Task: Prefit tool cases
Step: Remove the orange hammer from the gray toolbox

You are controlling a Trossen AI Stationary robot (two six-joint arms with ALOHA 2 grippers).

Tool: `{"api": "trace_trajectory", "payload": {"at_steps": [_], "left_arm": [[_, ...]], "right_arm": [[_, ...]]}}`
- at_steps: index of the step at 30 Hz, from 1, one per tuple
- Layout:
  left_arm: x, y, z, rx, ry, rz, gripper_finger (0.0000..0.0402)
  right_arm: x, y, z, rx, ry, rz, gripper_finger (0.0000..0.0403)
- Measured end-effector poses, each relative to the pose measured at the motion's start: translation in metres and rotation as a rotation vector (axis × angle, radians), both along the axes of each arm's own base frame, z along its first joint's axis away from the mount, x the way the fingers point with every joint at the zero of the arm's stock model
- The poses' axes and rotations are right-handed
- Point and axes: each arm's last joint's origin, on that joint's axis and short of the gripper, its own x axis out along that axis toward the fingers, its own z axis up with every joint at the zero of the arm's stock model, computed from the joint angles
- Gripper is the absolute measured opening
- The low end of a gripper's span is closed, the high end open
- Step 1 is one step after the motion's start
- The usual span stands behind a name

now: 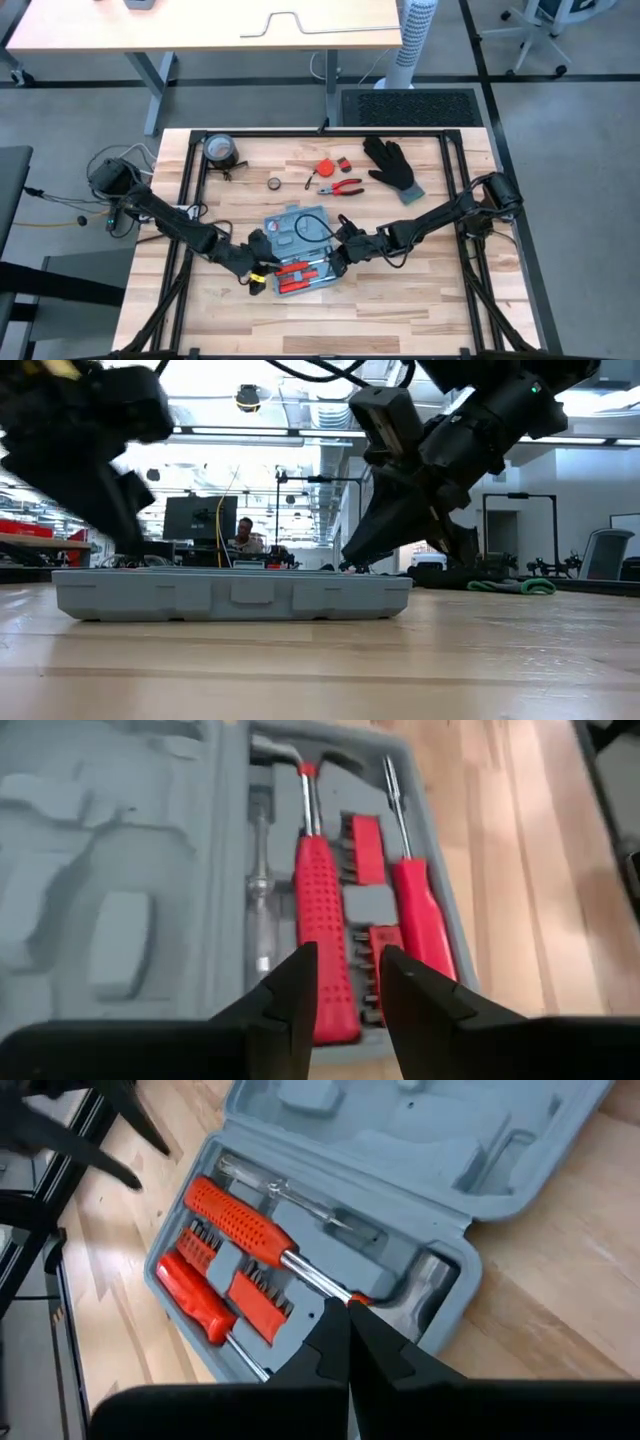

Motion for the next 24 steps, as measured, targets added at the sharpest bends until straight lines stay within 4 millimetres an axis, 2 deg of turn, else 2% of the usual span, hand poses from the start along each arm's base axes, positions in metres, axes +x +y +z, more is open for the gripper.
{"api": "trace_trajectory", "payload": {"at_steps": [3, 6, 13, 18, 24], "left_arm": [[0.005, -0.007, -0.007, -0.003, 0.089, -0.039, 0.0102], [-0.001, -0.012, -0.013, -0.007, 0.161, -0.036, 0.0102], [-0.023, -0.02, 0.002, 0.02, 0.145, 0.01, 0.0102], [-0.026, -0.018, -0.016, 0.042, 0.236, 0.063, 0.0102], [-0.011, -0.01, -0.037, 0.088, 0.283, 0.08, 0.0102]], "right_arm": [[0.001, 0.001, -0.005, 0.002, 0.018, 0.007, 0.0002], [0.009, 0.007, -0.007, 0.017, 0.003, 0.024, 0.0001], [0.024, 0.022, -0.02, 0.018, 0.033, 0.06, 0.0001], [0.033, 0.025, -0.023, 0.018, 0.03, 0.058, 0.0], [0.035, 0.023, -0.012, 0.005, 0.008, 0.066, 0.0]]}}
